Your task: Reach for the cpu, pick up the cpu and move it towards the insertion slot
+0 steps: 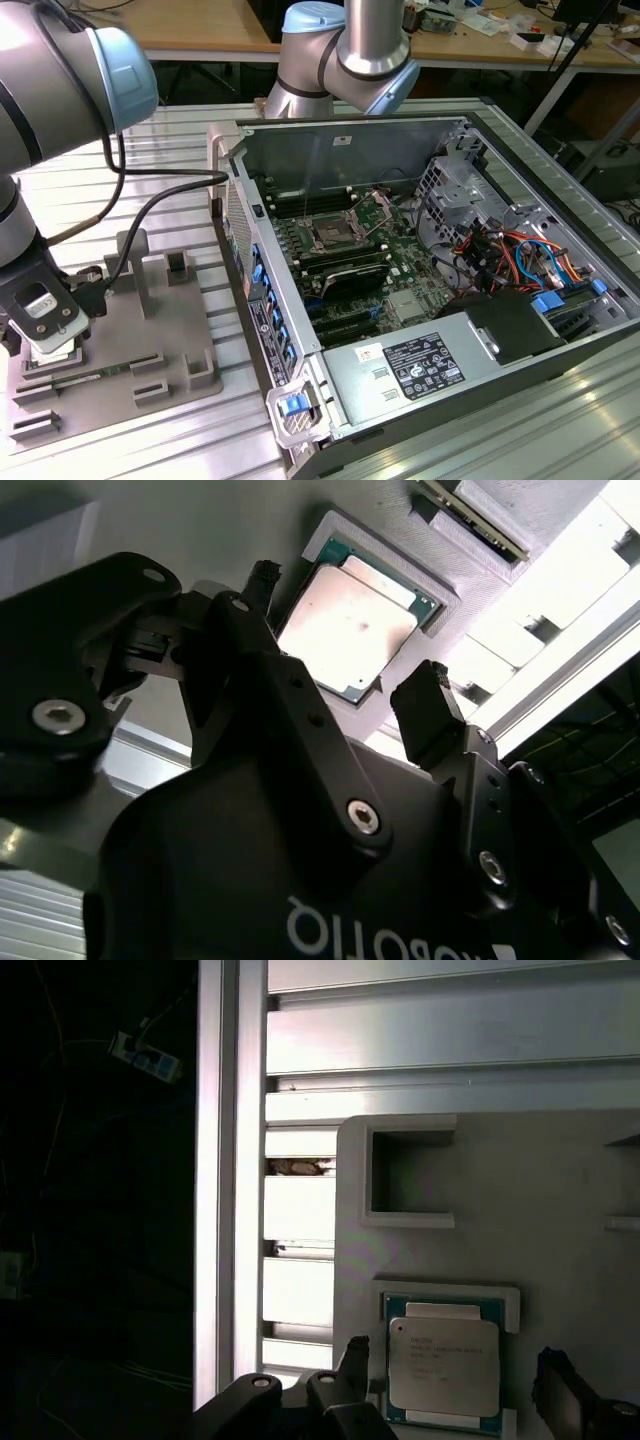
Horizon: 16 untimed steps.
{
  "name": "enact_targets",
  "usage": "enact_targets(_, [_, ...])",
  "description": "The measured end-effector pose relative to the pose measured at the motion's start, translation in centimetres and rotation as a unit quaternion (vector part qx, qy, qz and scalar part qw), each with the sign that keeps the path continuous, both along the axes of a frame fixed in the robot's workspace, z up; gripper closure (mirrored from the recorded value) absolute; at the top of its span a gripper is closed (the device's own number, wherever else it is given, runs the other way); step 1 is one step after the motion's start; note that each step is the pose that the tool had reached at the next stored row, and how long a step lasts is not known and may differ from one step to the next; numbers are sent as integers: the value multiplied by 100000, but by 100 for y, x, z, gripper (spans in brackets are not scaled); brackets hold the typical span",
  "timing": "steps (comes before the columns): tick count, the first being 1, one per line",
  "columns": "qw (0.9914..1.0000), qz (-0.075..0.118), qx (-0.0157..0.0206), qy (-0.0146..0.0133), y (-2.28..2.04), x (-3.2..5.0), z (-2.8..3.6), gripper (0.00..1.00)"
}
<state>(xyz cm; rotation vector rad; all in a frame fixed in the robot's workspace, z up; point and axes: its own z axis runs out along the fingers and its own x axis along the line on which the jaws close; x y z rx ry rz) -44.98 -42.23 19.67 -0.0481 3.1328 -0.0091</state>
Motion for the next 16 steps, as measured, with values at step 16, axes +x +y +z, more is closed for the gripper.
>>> enact_targets(16, [99998, 549, -7, 13, -4, -17, -92, 28])
